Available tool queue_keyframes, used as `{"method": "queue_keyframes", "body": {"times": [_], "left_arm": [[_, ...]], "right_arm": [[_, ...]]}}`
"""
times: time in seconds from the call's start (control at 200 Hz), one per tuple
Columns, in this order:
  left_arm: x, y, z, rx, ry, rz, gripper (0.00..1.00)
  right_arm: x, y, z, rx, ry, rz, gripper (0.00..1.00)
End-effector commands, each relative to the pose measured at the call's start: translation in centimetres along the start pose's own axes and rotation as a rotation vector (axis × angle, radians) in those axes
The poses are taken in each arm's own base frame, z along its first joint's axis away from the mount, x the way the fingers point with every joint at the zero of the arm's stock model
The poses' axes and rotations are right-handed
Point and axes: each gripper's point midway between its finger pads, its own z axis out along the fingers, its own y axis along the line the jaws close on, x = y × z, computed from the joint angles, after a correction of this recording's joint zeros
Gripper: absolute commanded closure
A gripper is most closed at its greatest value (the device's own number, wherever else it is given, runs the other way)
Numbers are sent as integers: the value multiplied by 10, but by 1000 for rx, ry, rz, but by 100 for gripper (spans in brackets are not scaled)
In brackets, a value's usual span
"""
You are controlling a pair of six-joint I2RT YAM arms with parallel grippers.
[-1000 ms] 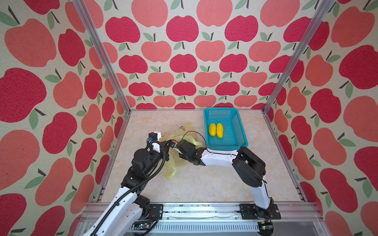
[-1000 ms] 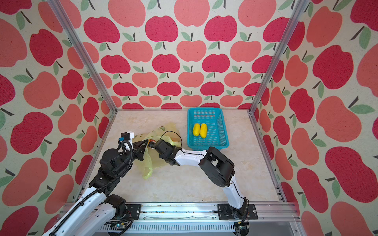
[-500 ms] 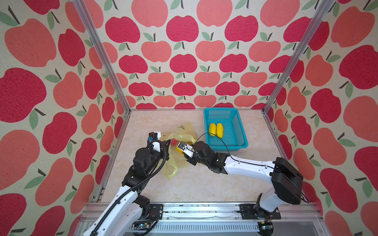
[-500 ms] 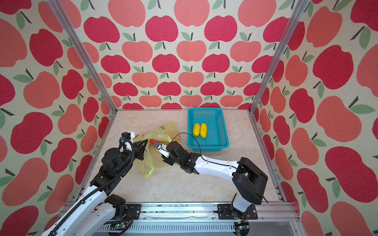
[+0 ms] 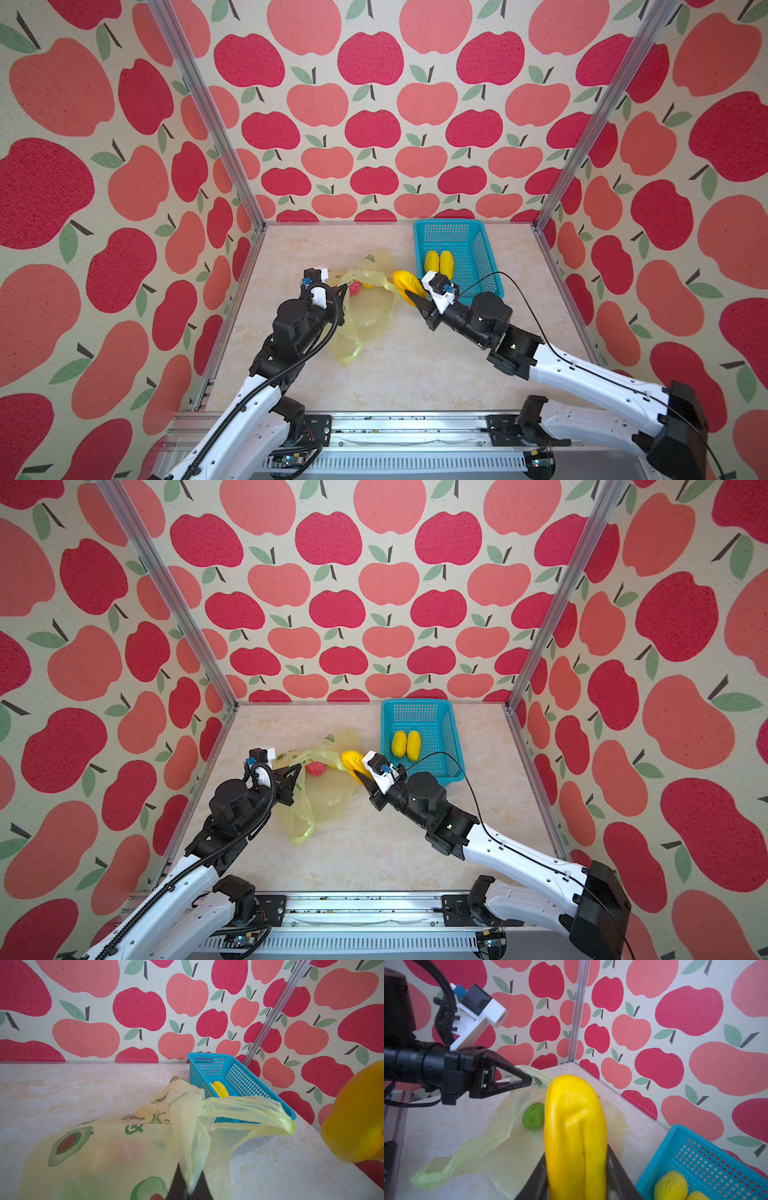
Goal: Untie the knot of the plastic bag and take out the fruit
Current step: Pick up the fruit from the plastic bag, then place the fruit in the basket.
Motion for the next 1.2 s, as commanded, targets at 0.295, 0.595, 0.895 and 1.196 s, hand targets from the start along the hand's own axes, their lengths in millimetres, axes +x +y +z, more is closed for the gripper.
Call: {"method": "queue_keyframes", "body": {"times": [0.295,0.595,0.895,1.196], "left_arm": [[-8,0,1,-3,-4,-16,100],[-8,0,0,-3,-6,-18,100],[-7,1,1,-6,-2,-20,100],[-7,1,1,-5,-4,-22,100]], "right_arm": [[47,-151,-20,484,211,244,87],[118,-239,-27,733,496,434,81],[175,-279,12,778,678,476,83],[238,-312,53,808,872,446,80]]}}
